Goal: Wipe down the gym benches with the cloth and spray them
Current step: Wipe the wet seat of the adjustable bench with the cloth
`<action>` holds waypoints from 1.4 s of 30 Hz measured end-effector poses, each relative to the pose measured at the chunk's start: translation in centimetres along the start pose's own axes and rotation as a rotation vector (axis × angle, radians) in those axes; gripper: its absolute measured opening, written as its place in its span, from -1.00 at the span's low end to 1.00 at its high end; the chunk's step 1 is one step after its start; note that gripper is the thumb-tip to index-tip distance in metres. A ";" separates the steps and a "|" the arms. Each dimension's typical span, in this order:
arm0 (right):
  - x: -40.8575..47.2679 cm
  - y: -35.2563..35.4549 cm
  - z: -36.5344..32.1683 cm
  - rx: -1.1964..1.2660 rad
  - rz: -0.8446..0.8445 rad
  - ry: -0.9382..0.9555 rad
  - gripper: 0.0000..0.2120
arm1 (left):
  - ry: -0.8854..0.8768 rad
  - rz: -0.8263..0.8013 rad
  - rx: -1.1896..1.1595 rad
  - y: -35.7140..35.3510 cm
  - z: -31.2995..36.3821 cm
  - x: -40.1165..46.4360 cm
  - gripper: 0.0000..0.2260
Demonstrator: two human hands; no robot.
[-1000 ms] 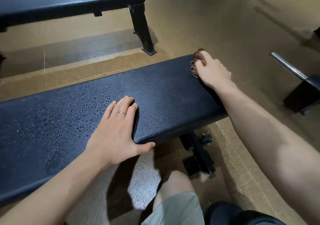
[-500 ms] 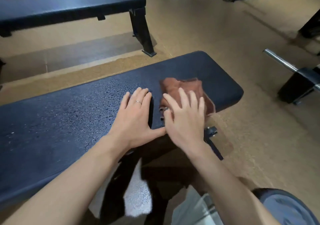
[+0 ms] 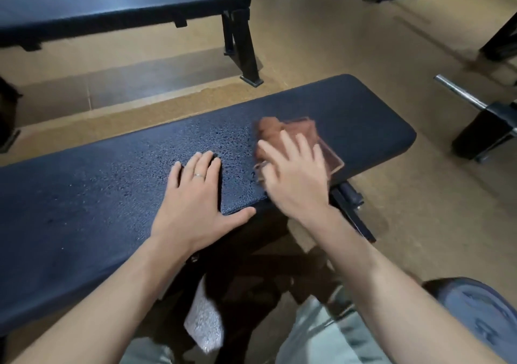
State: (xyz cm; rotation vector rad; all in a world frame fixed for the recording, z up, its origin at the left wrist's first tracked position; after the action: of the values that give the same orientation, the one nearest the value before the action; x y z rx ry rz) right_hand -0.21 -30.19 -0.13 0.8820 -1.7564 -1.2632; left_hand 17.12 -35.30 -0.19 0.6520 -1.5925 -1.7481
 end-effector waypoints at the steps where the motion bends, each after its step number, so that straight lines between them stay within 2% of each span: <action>1: -1.6 -0.3 -2.9 0.042 0.017 0.063 -0.51 | -0.002 -0.001 -0.006 0.0 0.0 0.0 0.06; 4: -3.4 -0.6 -6.2 0.118 0.041 0.187 -0.53 | -0.011 -0.021 -0.003 -0.4 -0.1 -0.1 0.10; 7: -1.2 0.4 -1.2 0.023 0.028 0.306 -0.57 | -0.006 -0.040 0.023 -0.7 -0.3 -0.2 0.14; 9: 1.8 1.5 5.4 -0.082 0.041 0.213 -0.60 | -0.003 -0.046 0.033 -0.6 -0.2 -0.1 0.15; 12: 3.6 1.3 11.3 -0.095 0.009 -0.089 -0.51 | 0.002 -0.029 0.031 -0.4 0.0 0.0 0.14; 14: 2.4 0.6 8.6 -0.085 0.003 -0.155 -0.47 | 0.001 -0.031 0.033 -0.5 0.1 0.0 0.14; 18: -2.9 -0.2 -3.5 0.016 0.041 0.108 -0.51 | -0.048 -0.030 -0.023 -0.5 -0.4 0.0 0.15; 20: -5.0 -0.7 -6.6 0.084 -0.008 0.215 -0.51 | -0.065 -0.024 -0.029 0.1 -1.9 -0.6 0.16; 22: -4.7 -0.6 -6.2 0.078 -0.039 0.315 -0.52 | -0.014 -0.034 0.035 0.7 -4.7 -1.8 0.20; 24: -2.0 -0.2 -2.6 0.005 -0.034 0.320 -0.52 | 0.051 -0.056 0.045 1.1 -7.5 -2.8 0.24; 28: 3.8 0.1 4.2 -0.087 -0.043 0.049 -0.49 | 0.095 -0.043 0.007 1.2 -9.0 -3.4 0.22; 30: 3.5 -0.7 2.3 -0.067 -0.064 -0.032 -0.44 | 0.094 -0.049 0.003 1.0 -8.8 -3.4 0.19; 31: 2.4 -1.1 0.1 -0.053 -0.070 -0.006 -0.44 | 0.093 -0.050 -0.005 1.0 -8.7 -3.4 0.19; 35: -4.8 -1.1 -9.5 0.042 -0.068 0.283 -0.49 | 0.091 -0.037 -0.020 1.2 -8.8 -3.4 0.21; 39: -6.8 -0.8 -10.0 0.096 -0.110 0.370 -0.50 | 0.076 -0.017 -0.017 1.1 -8.7 -3.6 0.20; 42: -4.0 -1.6 -10.8 0.082 -0.136 0.397 -0.49 | 0.084 -0.021 -0.022 1.0 -8.8 -3.5 0.18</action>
State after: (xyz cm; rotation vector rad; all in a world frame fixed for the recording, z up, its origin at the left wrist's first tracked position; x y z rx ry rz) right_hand 11.36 -31.60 -0.30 1.2253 -1.4581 -1.0186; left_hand 26.08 -38.39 -0.55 0.7247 -1.5131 -1.7282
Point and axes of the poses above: each hand's wrist, its own x-axis towards the middle knuckle, its own y-axis out of the back of the hand, z = x × y, the point moved 10 cm from there along x, towards the middle knuckle, and after that the axes turned 3 degrees about z, right-handed, at the moved point
